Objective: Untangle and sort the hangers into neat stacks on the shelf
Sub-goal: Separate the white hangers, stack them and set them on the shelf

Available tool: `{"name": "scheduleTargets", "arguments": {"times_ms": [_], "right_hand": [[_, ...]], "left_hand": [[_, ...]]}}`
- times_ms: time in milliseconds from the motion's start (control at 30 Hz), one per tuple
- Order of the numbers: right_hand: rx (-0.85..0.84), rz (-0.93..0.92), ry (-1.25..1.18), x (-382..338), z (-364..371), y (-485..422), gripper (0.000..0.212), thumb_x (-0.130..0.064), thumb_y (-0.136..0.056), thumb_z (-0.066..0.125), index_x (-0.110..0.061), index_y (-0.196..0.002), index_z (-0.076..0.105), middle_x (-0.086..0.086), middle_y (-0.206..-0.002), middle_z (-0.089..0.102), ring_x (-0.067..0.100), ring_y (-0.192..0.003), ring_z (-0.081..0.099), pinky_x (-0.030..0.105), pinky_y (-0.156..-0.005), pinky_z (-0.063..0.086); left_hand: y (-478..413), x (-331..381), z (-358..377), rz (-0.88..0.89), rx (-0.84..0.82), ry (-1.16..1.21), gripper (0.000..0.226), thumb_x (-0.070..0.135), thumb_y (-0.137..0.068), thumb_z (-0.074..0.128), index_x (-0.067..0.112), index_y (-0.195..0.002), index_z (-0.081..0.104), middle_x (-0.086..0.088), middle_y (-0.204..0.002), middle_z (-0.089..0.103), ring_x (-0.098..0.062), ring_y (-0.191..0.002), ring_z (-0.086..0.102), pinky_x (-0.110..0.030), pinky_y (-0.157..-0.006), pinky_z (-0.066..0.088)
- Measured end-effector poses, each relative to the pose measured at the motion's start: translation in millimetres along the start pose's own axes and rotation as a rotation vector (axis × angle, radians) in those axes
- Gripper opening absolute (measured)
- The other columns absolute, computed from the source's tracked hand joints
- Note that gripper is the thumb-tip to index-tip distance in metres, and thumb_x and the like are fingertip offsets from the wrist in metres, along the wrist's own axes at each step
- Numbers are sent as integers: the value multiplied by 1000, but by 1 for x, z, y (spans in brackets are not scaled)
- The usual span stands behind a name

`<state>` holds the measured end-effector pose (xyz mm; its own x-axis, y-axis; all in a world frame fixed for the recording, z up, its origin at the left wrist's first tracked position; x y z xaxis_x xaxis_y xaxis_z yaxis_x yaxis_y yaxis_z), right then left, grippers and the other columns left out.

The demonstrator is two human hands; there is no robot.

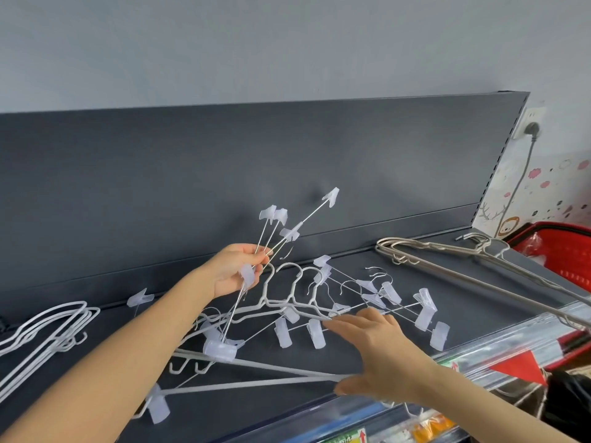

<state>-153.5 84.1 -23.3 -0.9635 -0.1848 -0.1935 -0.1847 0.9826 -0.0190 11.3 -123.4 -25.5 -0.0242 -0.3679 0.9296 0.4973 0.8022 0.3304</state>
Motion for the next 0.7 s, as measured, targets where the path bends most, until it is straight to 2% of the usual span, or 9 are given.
{"name": "scheduleTargets", "arguments": {"times_ms": [267,500,700], "right_hand": [[48,47,7,2,0,-2,93,-66,-68,65,-38,-145,21,-24,-146,30,11,-127,25,30,-101,21],[44,51,31,1,2,7,94,-67,-67,63,-41,-145,18,-26,-147,24,10,-127,22,29,-103,19],[20,75,-12,3,1,10,96,-66,-65,66,-40,-145,20,-26,-143,33,10,-120,28,27,-90,20]], "left_hand": [[13,9,-6,38,-37,71,12,1,-92,55,1,-99,64,-4,-74,60,-10,-58,50,-24,-47,45],[21,15,-20,74,-9,101,12,2,-92,54,1,-100,64,-4,-76,60,-9,-57,51,-23,-49,46],[31,24,-32,105,-3,116,13,3,-93,53,3,-100,64,-2,-76,60,-9,-59,51,-24,-50,47]]}}
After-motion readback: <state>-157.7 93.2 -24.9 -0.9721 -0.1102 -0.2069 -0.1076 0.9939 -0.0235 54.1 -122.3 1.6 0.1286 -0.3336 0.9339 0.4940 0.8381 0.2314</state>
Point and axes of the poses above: each hand's wrist, its own y-axis away from the middle knuckle, its own z-axis out of the palm, x = y × z, the point moved 6 cm from there along -y, towards the middle knuckle
